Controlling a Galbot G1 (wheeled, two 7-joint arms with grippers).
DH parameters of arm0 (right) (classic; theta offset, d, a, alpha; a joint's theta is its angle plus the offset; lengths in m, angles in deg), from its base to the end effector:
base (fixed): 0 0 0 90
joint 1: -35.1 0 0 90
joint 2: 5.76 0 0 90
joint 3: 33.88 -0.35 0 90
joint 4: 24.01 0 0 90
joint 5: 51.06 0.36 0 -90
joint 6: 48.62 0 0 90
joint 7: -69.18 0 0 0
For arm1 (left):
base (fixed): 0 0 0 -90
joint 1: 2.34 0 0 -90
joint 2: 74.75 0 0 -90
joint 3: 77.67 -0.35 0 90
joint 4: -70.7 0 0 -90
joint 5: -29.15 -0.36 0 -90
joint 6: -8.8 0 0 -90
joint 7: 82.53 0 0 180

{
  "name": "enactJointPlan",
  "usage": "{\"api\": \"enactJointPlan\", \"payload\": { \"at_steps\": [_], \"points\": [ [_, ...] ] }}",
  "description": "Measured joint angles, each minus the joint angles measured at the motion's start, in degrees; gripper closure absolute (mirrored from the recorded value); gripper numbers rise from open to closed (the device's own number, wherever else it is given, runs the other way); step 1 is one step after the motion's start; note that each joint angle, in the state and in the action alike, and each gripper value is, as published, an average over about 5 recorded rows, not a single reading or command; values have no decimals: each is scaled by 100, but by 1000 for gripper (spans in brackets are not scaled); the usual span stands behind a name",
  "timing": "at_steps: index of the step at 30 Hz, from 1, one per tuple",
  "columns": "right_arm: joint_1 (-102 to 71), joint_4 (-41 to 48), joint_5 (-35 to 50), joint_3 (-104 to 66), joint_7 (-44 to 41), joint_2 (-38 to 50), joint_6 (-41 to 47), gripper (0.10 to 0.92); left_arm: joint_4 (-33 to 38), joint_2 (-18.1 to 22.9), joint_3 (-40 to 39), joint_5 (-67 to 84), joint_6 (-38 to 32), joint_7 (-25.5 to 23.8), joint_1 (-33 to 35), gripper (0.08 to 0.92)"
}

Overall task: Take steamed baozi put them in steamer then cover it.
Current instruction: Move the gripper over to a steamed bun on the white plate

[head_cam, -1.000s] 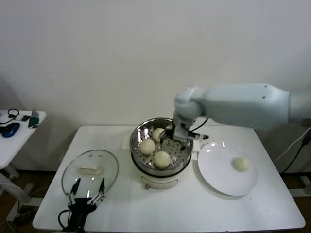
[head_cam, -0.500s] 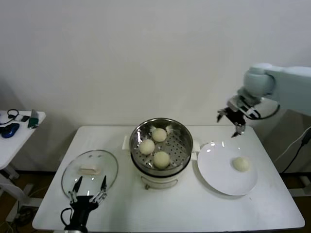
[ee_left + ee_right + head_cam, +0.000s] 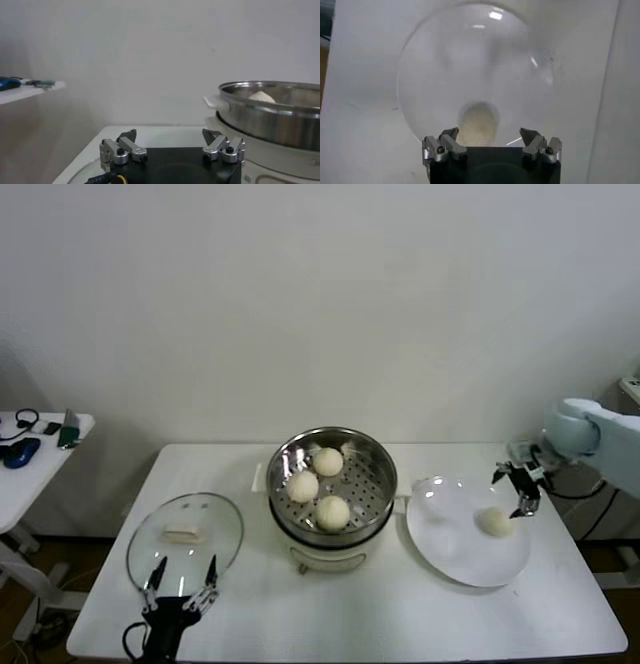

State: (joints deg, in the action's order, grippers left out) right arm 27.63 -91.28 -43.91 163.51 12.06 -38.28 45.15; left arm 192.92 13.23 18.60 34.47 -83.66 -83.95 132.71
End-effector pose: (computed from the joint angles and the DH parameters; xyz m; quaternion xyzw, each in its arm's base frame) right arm 0.5127 -0.2421 -0.1673 0.4805 -0.5177 0.5603 0.4327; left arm 0.1029 0.0388 -0.3250 0.0244 -0.9958 -0.0015 0.0877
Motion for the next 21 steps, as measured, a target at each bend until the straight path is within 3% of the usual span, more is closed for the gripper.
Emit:
{"api": "enactJointPlan", "payload": {
  "at_steps": [17, 21],
  "points": [
    [-1508, 1069, -555, -1365, 187, -527, 74, 203, 5, 28, 4, -73, -15, 12, 67, 177],
    [-1638, 1153, -593, -1511, 204, -599, 92, 242, 8, 28, 19, -75, -25, 16, 73, 177]
  ]
}}
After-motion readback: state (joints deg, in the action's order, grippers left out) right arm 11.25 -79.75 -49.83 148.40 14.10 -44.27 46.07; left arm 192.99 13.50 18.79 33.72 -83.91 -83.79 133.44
